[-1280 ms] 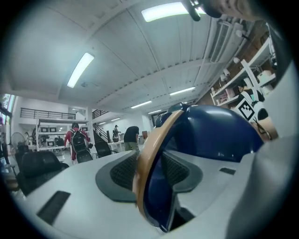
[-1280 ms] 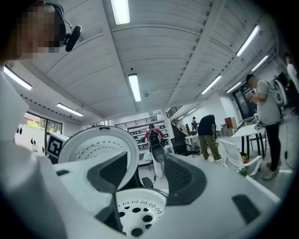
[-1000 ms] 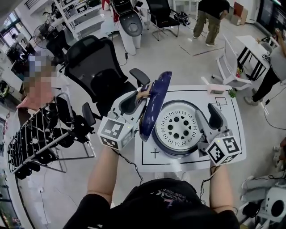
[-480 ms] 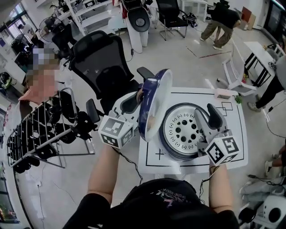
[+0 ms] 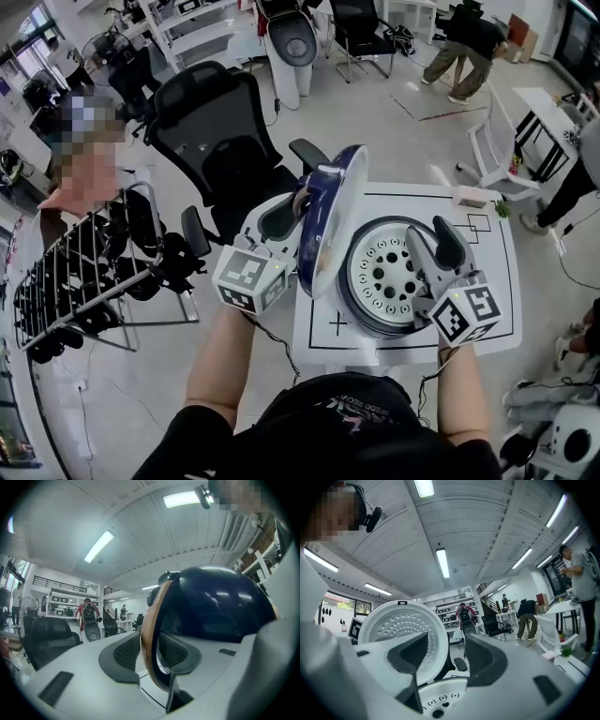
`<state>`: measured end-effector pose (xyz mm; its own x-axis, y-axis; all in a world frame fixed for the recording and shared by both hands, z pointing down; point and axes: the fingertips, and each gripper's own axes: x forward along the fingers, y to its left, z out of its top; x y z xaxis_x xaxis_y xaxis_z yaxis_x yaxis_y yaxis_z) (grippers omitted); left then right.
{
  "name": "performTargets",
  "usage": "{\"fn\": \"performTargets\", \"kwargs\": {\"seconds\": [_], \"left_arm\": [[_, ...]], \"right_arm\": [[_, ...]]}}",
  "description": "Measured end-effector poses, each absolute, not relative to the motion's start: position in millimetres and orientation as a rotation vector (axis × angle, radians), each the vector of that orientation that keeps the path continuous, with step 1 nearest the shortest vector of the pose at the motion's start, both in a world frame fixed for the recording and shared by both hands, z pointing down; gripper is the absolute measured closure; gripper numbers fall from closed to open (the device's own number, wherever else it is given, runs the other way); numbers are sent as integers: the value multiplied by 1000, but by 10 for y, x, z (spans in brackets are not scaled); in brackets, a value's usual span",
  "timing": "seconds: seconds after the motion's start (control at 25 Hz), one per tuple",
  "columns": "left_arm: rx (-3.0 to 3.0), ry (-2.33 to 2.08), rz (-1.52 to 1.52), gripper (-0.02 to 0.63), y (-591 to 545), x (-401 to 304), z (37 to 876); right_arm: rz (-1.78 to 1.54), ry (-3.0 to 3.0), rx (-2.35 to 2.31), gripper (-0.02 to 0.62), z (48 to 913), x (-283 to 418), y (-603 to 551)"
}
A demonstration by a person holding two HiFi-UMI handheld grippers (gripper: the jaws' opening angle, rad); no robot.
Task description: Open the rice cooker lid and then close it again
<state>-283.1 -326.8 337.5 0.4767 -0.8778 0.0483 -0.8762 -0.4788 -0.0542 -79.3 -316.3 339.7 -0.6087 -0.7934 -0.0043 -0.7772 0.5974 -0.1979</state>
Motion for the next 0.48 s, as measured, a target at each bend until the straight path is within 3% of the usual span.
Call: {"fn": "performTargets", "kwargs": {"seconds": [0.48], "left_arm": [[-2621,1680,-128,411,-3128,-2917,3372]], "right_arm": [[-267,2743,-1308,353,3367,-726,-3044]]}}
